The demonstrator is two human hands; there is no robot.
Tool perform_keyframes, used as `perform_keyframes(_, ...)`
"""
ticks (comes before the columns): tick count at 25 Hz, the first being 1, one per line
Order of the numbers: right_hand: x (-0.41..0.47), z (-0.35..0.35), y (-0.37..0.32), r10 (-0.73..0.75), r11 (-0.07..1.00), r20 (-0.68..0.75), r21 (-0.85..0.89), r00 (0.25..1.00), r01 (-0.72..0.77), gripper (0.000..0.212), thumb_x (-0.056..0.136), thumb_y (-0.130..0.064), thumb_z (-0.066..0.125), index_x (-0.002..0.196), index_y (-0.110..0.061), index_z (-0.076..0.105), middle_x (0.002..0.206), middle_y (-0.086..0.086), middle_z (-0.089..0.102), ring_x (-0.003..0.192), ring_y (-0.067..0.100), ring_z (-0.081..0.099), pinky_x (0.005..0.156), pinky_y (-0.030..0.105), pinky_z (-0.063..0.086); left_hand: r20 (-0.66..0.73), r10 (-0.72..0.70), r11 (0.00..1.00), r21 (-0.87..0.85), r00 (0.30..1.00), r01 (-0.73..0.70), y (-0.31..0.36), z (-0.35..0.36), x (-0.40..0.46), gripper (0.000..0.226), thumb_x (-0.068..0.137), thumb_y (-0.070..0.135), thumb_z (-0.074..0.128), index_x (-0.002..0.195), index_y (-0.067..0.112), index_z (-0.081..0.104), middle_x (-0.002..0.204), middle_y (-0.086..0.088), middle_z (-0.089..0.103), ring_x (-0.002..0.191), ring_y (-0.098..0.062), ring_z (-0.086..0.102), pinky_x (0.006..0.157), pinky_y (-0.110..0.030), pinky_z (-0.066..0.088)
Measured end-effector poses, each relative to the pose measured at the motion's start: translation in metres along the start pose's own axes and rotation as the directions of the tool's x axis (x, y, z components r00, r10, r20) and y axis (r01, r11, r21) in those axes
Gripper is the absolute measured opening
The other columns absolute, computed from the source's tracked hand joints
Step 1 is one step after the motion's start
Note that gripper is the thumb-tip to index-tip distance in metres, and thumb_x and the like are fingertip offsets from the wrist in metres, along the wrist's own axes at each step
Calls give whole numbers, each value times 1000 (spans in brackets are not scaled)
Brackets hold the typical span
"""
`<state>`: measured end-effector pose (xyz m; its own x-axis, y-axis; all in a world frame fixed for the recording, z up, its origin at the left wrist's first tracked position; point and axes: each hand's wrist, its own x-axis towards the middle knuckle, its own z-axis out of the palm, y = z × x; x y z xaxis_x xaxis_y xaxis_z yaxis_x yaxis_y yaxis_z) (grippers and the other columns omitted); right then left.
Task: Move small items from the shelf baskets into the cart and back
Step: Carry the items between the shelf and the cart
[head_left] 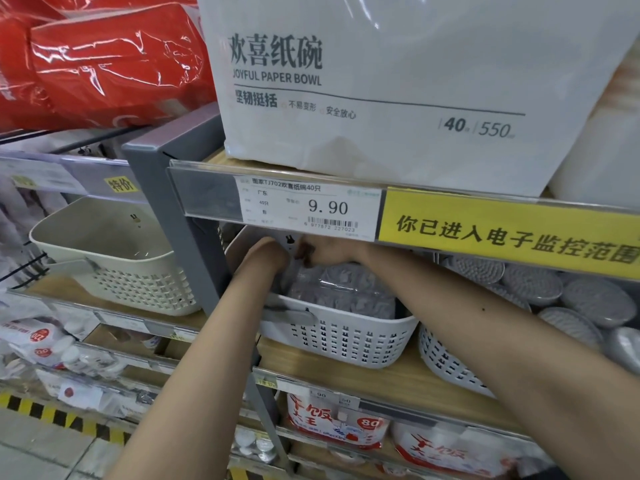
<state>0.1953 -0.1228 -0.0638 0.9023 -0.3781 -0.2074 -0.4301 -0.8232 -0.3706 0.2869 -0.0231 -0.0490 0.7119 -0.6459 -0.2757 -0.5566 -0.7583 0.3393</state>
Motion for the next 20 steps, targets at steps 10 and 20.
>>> perform_keyframes(10, -127, -34, -17, 90, 995, -283, 72, 955, -72, 37, 100, -17, 43, 135, -6, 46, 136, 13, 50, 124, 24, 46, 98, 26, 35, -235, 516, 852, 45, 824, -521, 4, -15, -67, 28, 95, 17, 47, 118, 10, 61, 126, -9, 61, 116, -26, 53, 84, -27, 37)
perform_keyframes(20, -331, 47, -11, 132, 898, -771, -173, 623, -405, 28, 91, -17, 49, 114, -7, 63, 122, 9, 60, 112, 27, 56, 91, 38, 46, -222, 944, 283, 155, 246, -947, 29, 33, -177, 39, 91, 26, 44, 125, 11, 57, 125, -3, 60, 114, -21, 53, 95, -34, 44)
